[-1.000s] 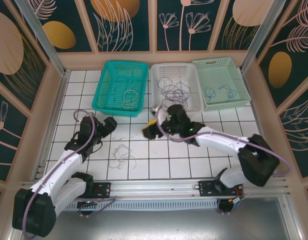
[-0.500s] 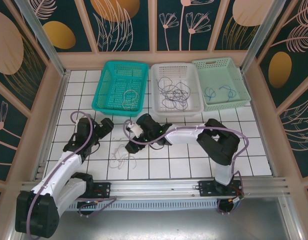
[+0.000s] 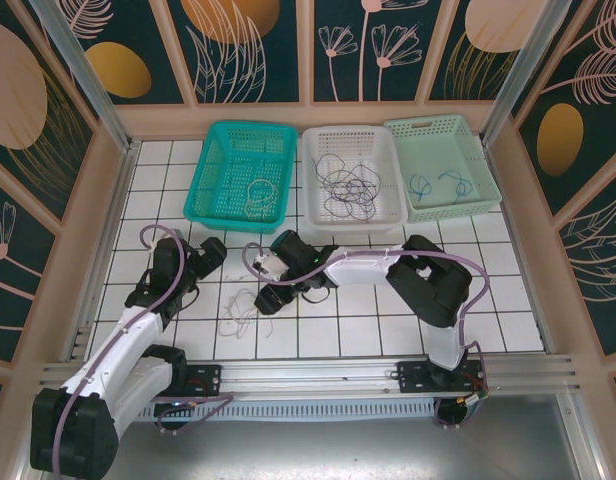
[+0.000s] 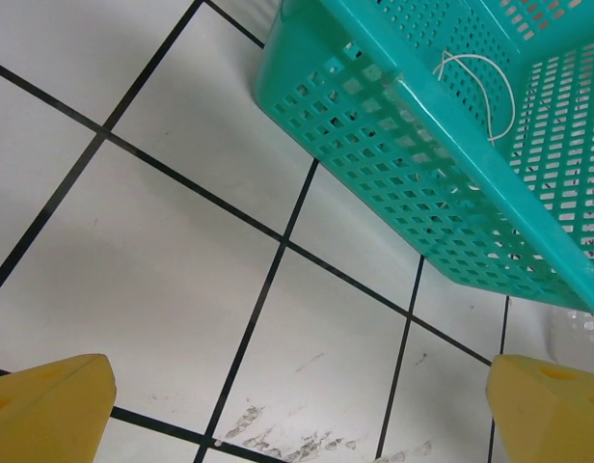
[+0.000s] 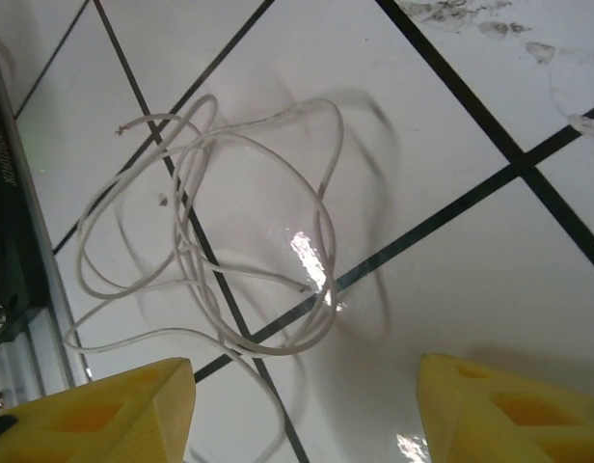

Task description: Untangle the cables

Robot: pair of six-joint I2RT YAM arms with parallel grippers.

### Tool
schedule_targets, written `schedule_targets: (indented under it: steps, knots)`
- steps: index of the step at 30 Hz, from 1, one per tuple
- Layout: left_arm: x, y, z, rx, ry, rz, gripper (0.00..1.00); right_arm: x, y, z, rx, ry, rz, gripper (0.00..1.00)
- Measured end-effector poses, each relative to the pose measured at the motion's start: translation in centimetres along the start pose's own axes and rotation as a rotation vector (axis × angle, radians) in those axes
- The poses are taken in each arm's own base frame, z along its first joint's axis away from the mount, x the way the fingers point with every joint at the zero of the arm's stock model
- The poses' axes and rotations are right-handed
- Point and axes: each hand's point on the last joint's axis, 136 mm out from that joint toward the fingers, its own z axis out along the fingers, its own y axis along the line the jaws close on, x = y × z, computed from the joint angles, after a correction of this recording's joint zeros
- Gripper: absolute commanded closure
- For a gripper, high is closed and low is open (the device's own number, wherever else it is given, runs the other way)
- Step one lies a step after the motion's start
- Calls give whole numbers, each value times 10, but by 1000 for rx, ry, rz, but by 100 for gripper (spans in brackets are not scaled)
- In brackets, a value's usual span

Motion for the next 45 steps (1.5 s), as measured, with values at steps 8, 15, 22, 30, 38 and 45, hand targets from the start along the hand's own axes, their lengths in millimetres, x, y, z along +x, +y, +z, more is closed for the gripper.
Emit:
schedule_targets:
  steps: [8,15,22,30,38,45]
  knots:
    - [5,4,2,-2,12,0,2,17,-7,-22,242,-39,-312,35]
    - [8,3,3,8,18,-1,2,9,7,-19,329,-94,-558,35]
    - [13,0,7,29,45,-9,1,-10,7,-15,377,-134,-679,35]
    - [16,1,9,31,58,-13,1,-3,11,2,377,-96,-794,37]
    - [18,0,10,45,62,-20,1,-12,11,15,378,-87,-852,44]
    - [18,0,8,53,57,-20,1,-16,12,25,374,-75,-895,69]
